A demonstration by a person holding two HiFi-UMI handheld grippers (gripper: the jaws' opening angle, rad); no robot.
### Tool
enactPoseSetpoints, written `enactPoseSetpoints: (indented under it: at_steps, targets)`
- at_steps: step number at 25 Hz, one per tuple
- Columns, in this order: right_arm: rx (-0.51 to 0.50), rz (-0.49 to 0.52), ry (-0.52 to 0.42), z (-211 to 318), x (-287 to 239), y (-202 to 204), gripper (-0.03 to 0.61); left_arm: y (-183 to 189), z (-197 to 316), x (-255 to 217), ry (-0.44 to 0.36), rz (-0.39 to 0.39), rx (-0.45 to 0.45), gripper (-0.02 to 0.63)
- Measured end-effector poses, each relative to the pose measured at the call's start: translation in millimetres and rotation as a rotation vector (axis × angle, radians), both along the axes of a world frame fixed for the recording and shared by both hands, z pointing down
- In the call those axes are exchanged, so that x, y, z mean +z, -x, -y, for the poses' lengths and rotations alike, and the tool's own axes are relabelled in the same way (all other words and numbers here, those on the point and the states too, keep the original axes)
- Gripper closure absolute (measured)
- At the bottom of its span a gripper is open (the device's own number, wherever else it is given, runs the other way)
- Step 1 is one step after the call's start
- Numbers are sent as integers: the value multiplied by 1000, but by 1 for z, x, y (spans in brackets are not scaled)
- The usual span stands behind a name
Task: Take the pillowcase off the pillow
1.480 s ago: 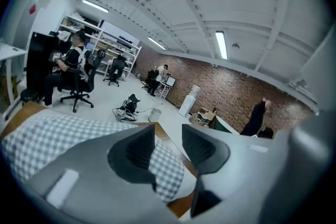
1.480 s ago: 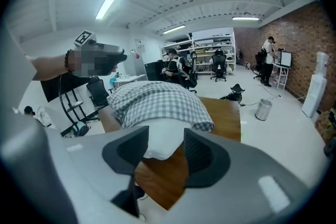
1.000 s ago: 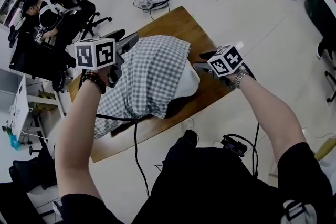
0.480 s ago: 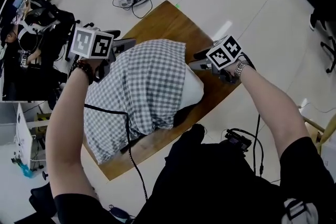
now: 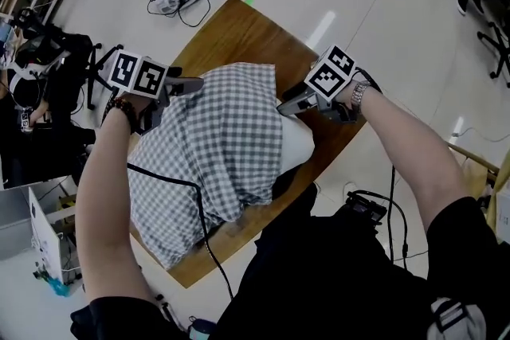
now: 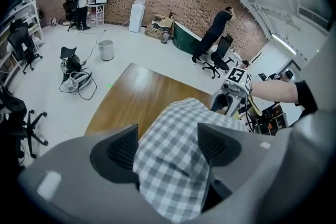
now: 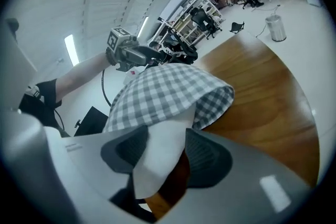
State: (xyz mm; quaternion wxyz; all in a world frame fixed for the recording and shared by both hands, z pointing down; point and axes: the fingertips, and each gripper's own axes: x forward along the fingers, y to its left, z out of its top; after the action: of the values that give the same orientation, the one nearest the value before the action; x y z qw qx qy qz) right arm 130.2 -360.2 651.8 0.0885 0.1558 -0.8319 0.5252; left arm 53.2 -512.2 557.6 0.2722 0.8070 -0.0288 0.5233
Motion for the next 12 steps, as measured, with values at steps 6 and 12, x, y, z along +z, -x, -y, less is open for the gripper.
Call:
enactPoseSetpoints:
  at_steps: [6,12]
  targets:
    - [-24,43,44,17,3,11,353,12,11,40,126,51,-22,275]
    - [6,55,25,12,2,11,501,16,4,53,140,45,-41,329]
